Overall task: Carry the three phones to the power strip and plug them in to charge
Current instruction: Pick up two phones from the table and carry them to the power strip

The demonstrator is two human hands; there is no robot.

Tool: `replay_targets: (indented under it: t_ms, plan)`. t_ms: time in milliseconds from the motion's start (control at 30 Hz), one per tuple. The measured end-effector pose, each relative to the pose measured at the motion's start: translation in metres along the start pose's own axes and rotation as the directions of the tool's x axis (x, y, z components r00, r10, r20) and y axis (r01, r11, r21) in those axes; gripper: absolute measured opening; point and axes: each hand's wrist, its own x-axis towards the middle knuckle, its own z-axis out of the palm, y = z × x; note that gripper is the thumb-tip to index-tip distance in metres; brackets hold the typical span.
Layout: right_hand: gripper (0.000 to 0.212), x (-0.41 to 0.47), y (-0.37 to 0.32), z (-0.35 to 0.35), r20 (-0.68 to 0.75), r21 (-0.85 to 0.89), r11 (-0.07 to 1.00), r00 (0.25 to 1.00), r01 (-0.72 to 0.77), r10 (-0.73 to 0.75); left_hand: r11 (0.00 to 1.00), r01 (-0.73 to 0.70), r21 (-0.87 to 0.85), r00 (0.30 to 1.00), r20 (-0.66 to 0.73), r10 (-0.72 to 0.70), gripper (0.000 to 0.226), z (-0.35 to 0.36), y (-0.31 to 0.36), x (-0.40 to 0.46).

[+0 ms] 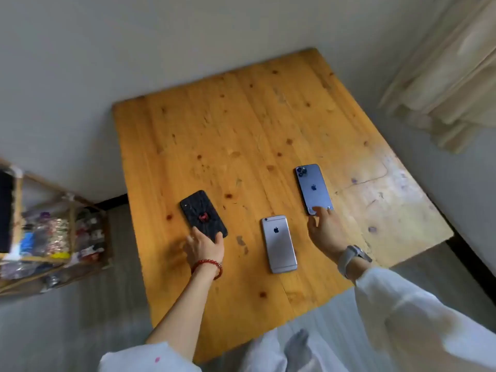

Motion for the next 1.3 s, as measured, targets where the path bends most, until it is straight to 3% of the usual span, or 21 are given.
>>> replay_targets:
  t_ms: [233, 467, 567, 667, 900, 1033, 1167, 1300]
  plan:
    - [0.063, 0.082, 0.007, 0.010, -0.004, -0.041, 0.960, 0.961, -0.276, 0.276, 0.960, 0.265, 0.088, 0.958, -0.134, -0.252, 0.113, 0.018, 0.027, 0.053]
    - [0.076, 0.105, -0.002, 0.016, -0.027, -0.089, 0.905, 0.910, -0.415, 0.414, 0.902, 0.400, -0.162, 0.895, -0.144, -0.423, 0.111, 0.015, 0.036, 0.070]
    - [0.075, 0.113, -0.004, 0.007, 0.028, -0.084, 0.894, 0.895, -0.441, 0.444, 0.937, 0.330, -0.111, 0.935, -0.100, -0.341, 0.108, 0.011, 0.040, 0.076]
    - [0.067, 0.109, -0.008, 0.005, 0.010, -0.048, 0.922, 0.923, -0.383, 0.384, 0.974, 0.225, 0.007, 0.972, -0.071, -0.224, 0.106, 0.008, 0.046, 0.078]
    - [0.029, 0.090, -0.012, 0.013, 0.016, 0.010, 0.954, 0.954, -0.299, 0.299, 0.978, -0.179, 0.107, 0.984, 0.008, 0.179, 0.099, 0.003, 0.053, 0.070]
    - [0.023, 0.065, -0.002, 0.014, 0.014, 0.117, 0.964, 0.971, -0.237, 0.237, 0.989, -0.148, -0.025, 0.988, 0.044, 0.149, 0.070, -0.002, 0.050, 0.064]
    - [0.021, 0.023, 0.011, 0.009, -0.008, 0.359, 0.899, 0.963, -0.250, 0.271, 0.949, -0.314, 0.022, 0.949, 0.028, 0.314, 0.038, 0.003, 0.059, 0.042]
    - [0.010, -0.017, 0.032, -0.011, -0.086, 0.521, 0.817, 0.938, -0.246, 0.337, 0.886, -0.387, -0.255, 0.894, 0.131, 0.428, 0.020, 0.015, 0.096, 0.004]
